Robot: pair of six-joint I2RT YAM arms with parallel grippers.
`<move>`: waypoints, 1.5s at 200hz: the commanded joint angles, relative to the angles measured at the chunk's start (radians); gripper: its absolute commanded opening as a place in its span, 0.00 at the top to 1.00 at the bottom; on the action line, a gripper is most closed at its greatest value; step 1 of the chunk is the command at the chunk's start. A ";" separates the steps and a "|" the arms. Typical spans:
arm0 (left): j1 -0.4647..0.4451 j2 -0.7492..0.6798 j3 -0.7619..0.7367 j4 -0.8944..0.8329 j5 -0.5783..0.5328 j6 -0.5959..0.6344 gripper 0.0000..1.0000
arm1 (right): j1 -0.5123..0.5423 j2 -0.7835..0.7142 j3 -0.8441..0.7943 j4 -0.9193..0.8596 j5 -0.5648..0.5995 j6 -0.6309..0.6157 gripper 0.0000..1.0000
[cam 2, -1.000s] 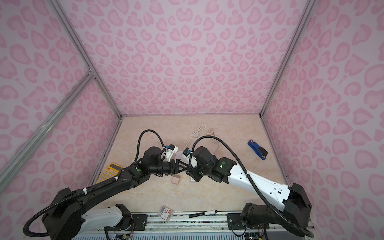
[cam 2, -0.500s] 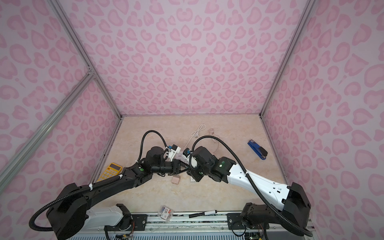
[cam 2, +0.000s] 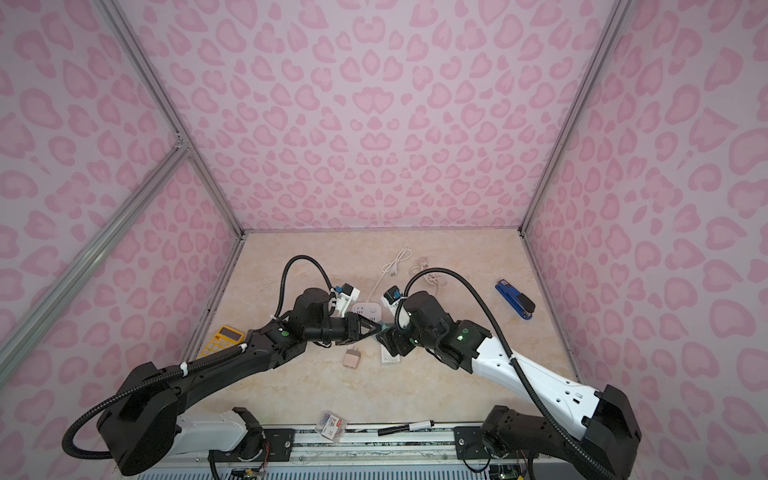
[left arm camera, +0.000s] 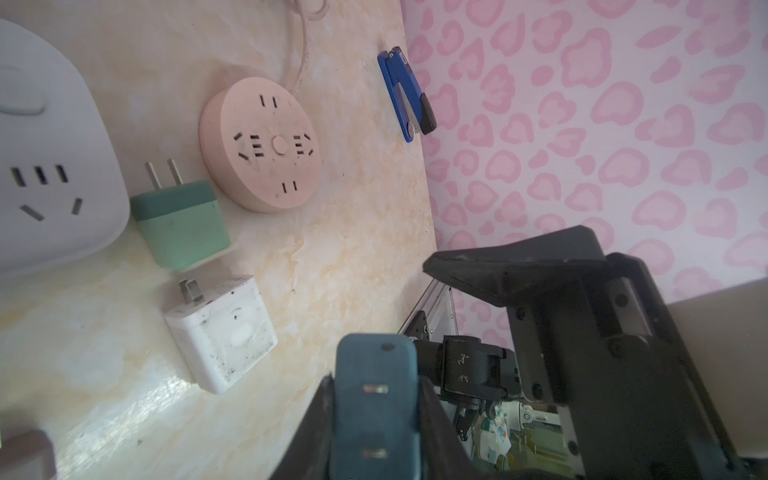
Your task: Insert the plug
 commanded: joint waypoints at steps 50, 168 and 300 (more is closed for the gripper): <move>0.094 0.112 0.058 0.292 0.023 -0.525 0.97 | -0.114 -0.193 -0.208 0.343 -0.081 0.009 0.27; 0.033 0.227 -0.049 0.950 0.007 -1.024 0.97 | -0.186 -0.163 -0.251 0.596 -0.185 -0.069 0.35; 0.011 0.186 -0.048 0.958 0.011 -1.009 0.97 | -0.212 -0.115 -0.213 0.651 -0.263 -0.023 0.45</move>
